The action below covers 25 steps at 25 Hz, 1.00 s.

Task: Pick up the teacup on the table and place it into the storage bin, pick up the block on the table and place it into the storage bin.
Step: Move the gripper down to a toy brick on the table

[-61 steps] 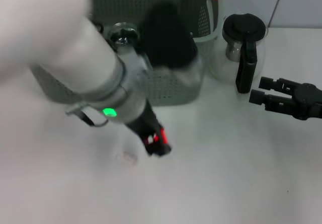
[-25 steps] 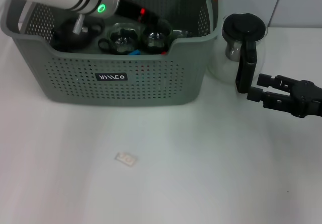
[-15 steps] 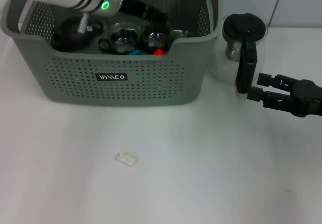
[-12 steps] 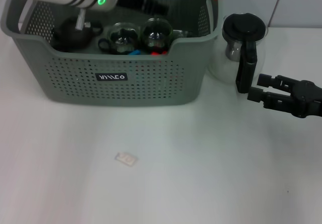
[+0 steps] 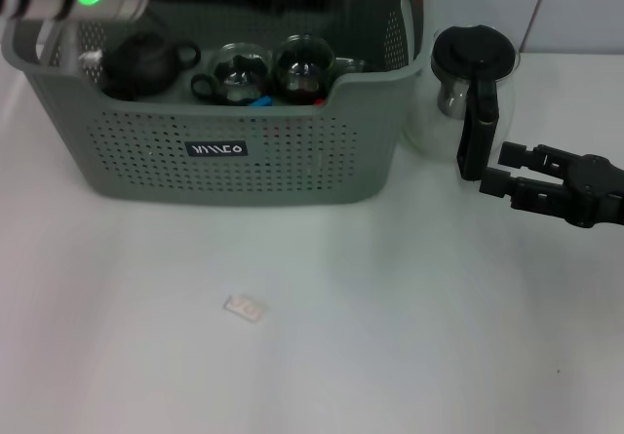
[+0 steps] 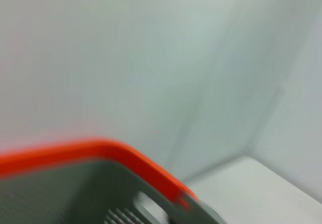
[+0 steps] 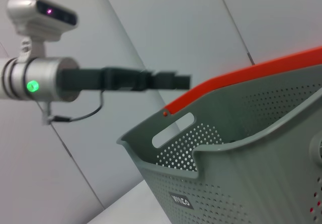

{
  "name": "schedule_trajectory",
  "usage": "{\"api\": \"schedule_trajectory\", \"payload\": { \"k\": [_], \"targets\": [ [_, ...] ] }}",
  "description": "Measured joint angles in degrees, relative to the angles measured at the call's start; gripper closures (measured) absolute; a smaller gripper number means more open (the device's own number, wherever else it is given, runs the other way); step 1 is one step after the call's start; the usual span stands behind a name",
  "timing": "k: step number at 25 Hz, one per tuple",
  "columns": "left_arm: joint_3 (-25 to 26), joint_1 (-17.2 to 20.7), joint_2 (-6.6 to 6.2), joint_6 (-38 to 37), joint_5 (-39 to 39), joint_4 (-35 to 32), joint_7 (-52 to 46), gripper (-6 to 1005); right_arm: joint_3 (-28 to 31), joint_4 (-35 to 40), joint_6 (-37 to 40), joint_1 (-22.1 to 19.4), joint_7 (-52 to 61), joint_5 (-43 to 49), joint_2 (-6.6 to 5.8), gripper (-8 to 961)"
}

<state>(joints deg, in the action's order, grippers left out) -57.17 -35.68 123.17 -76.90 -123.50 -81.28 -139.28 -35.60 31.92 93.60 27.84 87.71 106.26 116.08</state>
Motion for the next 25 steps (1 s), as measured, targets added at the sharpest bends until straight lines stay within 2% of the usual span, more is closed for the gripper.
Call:
{"api": "schedule_trajectory", "payload": {
  "k": [6,10,13,17,22,25],
  "targets": [
    [5.04,4.12,-0.28,-16.91,6.58,-1.7,6.29,261,0.0,-0.03,0.0,-0.01,0.01,-0.01,-0.04,68],
    [4.89,5.54,-1.33,-26.15,4.1,-2.0,10.55,263,0.0,-0.03,0.0,0.05,0.1,-0.01,-0.14,69],
    [4.02,5.7,-1.63,-30.9,-0.1,-2.03,13.44,263,0.01,-0.03,-0.01,0.06,0.2,0.03,-0.15,69],
    [-0.31,5.24,-1.09,-31.61,-8.58,-2.07,13.53,264,0.0,-0.02,-0.01,0.14,0.32,0.03,-0.15,69],
    [-8.05,4.25,1.07,-27.81,-20.12,-1.75,13.43,264,0.0,-0.01,-0.09,0.11,0.35,0.03,-0.11,69],
    [-13.75,4.12,1.09,-24.53,-22.5,-0.78,12.38,264,0.0,-0.02,-0.19,-0.01,0.39,0.03,-0.08,69]
  ]
}}
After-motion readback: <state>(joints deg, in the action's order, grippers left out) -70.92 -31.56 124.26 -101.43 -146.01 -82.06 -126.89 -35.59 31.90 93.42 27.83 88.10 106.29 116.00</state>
